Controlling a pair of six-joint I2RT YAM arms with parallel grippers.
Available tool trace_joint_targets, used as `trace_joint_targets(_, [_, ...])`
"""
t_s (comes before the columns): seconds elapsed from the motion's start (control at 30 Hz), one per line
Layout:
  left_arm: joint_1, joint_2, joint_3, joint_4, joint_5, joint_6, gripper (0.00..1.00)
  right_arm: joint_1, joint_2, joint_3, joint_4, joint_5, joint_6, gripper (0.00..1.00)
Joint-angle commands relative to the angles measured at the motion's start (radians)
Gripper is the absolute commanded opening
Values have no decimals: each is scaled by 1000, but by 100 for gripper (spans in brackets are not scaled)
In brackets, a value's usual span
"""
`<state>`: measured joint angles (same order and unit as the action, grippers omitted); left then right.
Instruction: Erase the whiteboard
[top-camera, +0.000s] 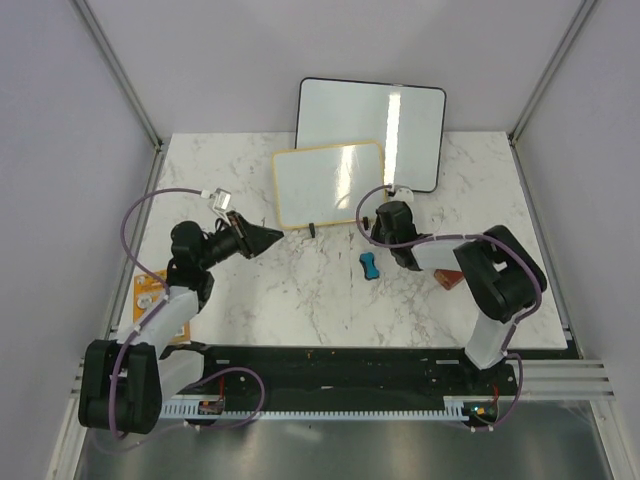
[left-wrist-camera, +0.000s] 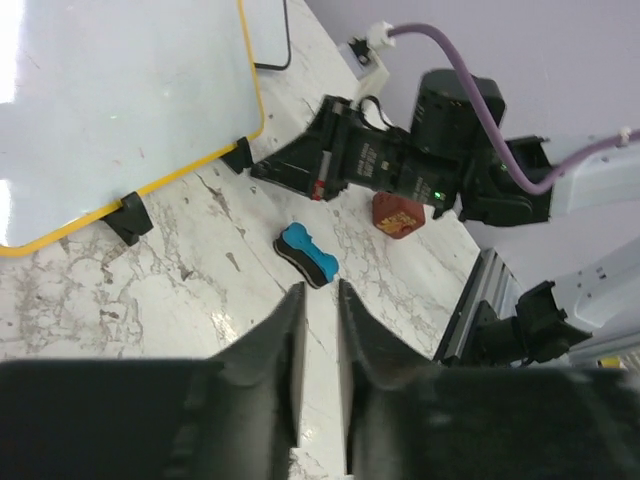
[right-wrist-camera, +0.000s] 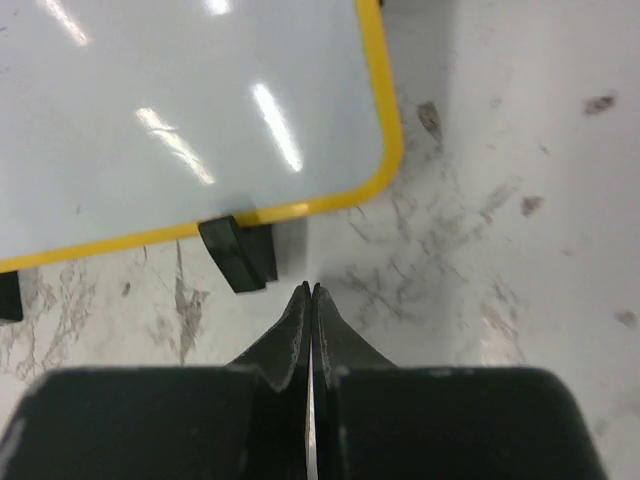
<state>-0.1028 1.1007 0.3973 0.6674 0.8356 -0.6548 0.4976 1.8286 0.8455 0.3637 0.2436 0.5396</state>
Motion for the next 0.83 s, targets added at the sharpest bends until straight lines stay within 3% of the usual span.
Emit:
trace_joint_targets(0.0, [-2,-79,93,-236,-123,127,47,-8,-167,-55,-9,126,13,0])
trace_joint_targets(0.07, [-2,-104,107,-285,-153,138,63,-8,-263,-66,-55,158,-24,0])
trace_joint_targets(0.1, [-2,-123,116,-320,-179,145,99,-8,-296,-72,-75,187,-35,0])
trace_joint_targets(0.13, [-2,-131,123,-336,-193,150,100,-8,-330,-74,-116,194,-52,0])
trace_joint_targets(0.2, [-2,-145,129,-363,-223,161,100,-8,-434,-94,-150,197,-95,13])
trace_joint_targets(0.23, [-2,-159,126,-365,-233,164,100,-8,-474,-109,-158,181,-110,25])
trace_joint_targets(0.27, [-2,-163,123,-365,-239,167,100,-7,-552,-127,-154,171,-122,45])
trace_joint_targets(0.33, [-2,-176,120,-386,-268,175,100,-8,-626,-167,-178,171,-144,69])
trace_joint_targets(0.37, [-2,-179,121,-399,-282,185,100,-10,-687,-174,-198,181,-148,87])
trace_joint_targets(0.4, [-2,-182,121,-408,-305,193,100,-10,-715,-181,-221,193,-151,96])
trace_joint_targets(0.73, [-2,-254,98,-474,-414,265,100,-13,-979,-339,-266,332,-214,98])
trace_joint_targets(0.8, [-2,-262,92,-494,-510,265,100,-11,-1000,-361,-259,391,-222,98])
